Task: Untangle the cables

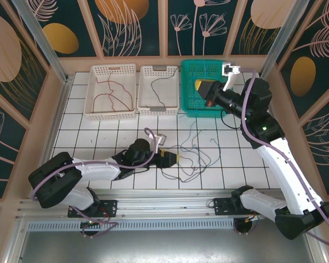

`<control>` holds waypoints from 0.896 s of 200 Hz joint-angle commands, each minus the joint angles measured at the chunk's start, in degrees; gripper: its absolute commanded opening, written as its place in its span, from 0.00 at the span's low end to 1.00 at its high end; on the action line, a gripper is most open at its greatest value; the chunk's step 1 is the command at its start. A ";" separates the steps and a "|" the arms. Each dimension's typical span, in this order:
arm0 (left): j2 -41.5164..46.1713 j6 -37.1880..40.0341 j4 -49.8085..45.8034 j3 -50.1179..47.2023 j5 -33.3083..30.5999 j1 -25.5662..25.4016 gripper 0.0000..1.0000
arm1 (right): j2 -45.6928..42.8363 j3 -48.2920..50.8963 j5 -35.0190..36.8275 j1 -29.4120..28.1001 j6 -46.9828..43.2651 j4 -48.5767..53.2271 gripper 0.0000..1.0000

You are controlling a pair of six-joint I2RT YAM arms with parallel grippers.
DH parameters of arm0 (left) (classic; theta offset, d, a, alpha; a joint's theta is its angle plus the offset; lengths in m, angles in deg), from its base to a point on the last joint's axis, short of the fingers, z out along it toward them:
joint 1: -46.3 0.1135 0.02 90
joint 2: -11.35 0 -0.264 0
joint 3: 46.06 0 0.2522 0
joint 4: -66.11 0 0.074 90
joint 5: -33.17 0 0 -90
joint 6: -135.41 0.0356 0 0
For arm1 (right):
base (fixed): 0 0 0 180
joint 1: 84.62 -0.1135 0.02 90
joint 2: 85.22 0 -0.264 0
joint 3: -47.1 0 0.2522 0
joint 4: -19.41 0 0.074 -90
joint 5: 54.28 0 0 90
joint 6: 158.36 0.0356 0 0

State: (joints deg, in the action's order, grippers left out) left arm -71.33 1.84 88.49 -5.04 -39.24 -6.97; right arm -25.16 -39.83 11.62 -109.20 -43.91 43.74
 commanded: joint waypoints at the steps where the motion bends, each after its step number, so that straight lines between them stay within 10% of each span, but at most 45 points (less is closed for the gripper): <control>1: -0.80 -0.02 0.07 -2.05 1.21 -0.11 0.64 | -1.81 0.78 -0.06 0.14 -1.01 -0.39 0.00; 179: -7.56 0.83 -4.16 -1.82 -0.81 -7.04 0.62 | 0.77 2.02 5.20 4.00 1.13 -0.94 0.00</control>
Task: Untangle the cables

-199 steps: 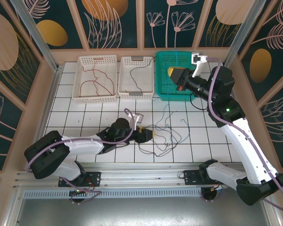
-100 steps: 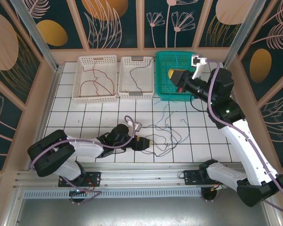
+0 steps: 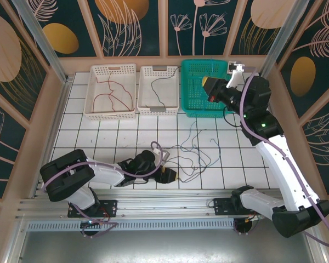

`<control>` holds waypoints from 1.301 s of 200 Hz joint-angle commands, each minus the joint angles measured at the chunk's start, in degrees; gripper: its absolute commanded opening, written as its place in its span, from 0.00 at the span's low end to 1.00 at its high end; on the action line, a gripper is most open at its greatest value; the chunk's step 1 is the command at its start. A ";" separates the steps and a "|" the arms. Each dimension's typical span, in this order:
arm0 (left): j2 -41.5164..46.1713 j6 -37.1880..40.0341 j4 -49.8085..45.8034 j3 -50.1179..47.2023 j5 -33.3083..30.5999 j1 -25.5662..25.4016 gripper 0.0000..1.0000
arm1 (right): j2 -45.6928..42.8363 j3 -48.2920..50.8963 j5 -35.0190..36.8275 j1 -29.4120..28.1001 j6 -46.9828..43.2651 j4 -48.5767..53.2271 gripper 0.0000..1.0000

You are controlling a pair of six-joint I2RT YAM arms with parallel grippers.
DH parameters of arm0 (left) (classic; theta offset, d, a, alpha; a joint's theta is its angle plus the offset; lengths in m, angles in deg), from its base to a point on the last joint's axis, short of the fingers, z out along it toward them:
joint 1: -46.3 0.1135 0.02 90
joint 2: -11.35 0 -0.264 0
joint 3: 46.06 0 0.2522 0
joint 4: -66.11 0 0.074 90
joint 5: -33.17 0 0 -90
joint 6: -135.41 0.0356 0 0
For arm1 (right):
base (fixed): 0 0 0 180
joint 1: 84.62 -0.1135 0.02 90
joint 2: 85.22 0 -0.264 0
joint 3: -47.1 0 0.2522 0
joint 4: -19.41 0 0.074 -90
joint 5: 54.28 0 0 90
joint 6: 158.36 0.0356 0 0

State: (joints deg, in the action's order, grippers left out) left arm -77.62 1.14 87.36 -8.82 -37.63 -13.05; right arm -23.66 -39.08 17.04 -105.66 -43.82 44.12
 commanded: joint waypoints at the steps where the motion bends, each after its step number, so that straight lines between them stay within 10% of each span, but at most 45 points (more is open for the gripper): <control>1: -1.32 1.50 -3.06 2.03 -2.51 -0.99 0.62 | -0.78 1.34 -0.22 0.47 1.08 -1.33 0.00; 110: -4.10 0.37 -12.93 8.00 -15.04 -1.04 0.50 | 5.54 1.69 -2.97 8.54 4.56 -0.64 0.00; 196: -0.80 1.78 -18.68 5.95 -22.06 -1.03 0.00 | 7.16 0.51 -10.37 5.98 2.98 -3.96 0.00; 260: 6.22 2.22 -22.21 5.44 -27.16 -0.91 0.00 | 7.86 -2.99 -8.39 -0.16 -0.54 -1.84 0.00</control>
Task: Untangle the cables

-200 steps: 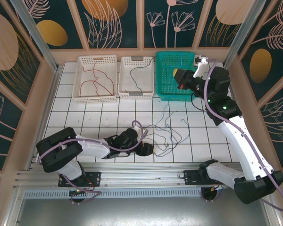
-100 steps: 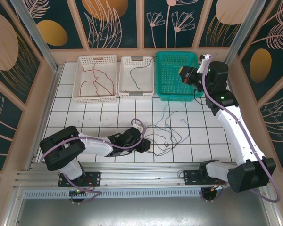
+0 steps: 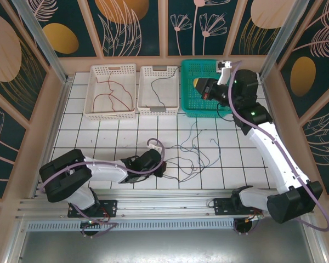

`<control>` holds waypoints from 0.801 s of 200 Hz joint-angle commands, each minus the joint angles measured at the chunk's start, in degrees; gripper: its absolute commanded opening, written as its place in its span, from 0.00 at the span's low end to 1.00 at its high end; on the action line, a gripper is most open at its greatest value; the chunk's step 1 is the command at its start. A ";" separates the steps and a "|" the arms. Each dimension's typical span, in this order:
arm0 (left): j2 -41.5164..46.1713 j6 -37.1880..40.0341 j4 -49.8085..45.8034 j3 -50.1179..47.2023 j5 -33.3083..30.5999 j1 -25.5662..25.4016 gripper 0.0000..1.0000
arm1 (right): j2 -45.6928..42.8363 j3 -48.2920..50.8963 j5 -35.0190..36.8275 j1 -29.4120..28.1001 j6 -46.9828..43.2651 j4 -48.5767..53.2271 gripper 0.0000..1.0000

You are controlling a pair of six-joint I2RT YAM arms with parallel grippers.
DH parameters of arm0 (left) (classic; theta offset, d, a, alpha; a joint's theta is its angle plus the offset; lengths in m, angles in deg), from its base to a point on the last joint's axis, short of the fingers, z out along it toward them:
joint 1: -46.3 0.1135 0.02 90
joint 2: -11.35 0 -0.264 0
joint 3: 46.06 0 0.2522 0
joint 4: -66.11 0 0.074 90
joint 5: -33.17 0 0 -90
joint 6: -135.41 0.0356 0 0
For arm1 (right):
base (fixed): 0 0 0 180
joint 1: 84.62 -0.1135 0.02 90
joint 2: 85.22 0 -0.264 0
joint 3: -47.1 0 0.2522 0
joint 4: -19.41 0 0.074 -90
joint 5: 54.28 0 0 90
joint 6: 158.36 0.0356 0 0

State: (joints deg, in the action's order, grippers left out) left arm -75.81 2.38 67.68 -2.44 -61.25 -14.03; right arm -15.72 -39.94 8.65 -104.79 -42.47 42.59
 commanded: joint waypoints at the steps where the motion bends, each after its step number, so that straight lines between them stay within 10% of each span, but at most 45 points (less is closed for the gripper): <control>1: 4.65 1.00 -2.52 -0.95 -3.60 0.10 0.00 | -0.07 -2.13 -0.04 -1.07 -1.89 -0.33 0.00; 64: 13.83 2.04 -5.06 -1.23 -5.66 0.14 0.00 | 1.84 -1.85 0.35 -2.74 -2.47 -0.23 0.00; 160: 11.97 0.65 -5.64 -3.53 -5.49 0.08 0.40 | 4.44 -7.40 8.06 -1.27 -3.58 1.79 0.00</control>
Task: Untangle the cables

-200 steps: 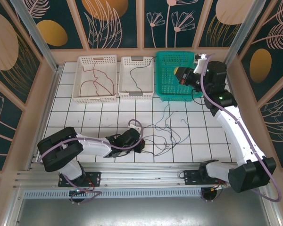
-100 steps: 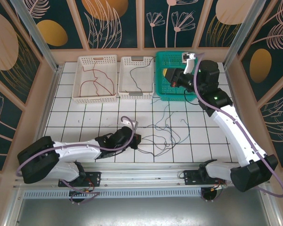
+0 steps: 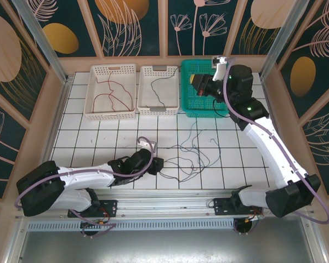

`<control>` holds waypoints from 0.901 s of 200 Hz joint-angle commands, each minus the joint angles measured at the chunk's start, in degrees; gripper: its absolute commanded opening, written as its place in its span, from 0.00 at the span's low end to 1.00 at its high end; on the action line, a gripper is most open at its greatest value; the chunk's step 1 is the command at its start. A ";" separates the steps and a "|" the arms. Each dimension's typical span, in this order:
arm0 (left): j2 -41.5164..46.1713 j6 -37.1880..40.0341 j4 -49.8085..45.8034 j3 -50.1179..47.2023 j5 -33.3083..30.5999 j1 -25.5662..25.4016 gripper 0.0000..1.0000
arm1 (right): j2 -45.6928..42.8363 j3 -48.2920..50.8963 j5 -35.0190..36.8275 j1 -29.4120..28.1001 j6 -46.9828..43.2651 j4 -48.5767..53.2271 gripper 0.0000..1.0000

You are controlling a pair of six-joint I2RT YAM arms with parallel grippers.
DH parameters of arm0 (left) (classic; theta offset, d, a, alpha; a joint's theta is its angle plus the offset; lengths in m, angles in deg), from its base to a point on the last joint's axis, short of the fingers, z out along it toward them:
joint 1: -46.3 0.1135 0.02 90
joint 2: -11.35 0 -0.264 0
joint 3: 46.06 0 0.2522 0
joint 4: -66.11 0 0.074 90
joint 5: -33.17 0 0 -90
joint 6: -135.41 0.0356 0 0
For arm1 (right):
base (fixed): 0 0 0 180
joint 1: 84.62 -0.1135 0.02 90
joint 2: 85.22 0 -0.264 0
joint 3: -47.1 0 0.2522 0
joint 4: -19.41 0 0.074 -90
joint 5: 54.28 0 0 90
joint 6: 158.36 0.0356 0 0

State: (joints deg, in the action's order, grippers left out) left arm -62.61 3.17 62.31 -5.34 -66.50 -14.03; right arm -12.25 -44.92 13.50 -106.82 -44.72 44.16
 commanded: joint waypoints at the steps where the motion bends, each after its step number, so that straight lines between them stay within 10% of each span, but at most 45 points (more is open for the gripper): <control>1: -1.39 -0.18 -0.19 -0.65 -0.16 0.11 0.40 | 0.96 -2.38 3.31 0.85 -1.32 0.20 0.00; 180: -8.75 -3.65 7.62 -2.30 5.68 0.00 0.44 | 28.34 -13.07 12.00 14.21 0.94 2.17 0.00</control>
State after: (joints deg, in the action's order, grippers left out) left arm -70.76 0.53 68.08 -6.96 -61.56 -14.03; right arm 12.98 -56.28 24.34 -93.16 -44.83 44.22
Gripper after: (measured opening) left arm 0.443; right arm 0.042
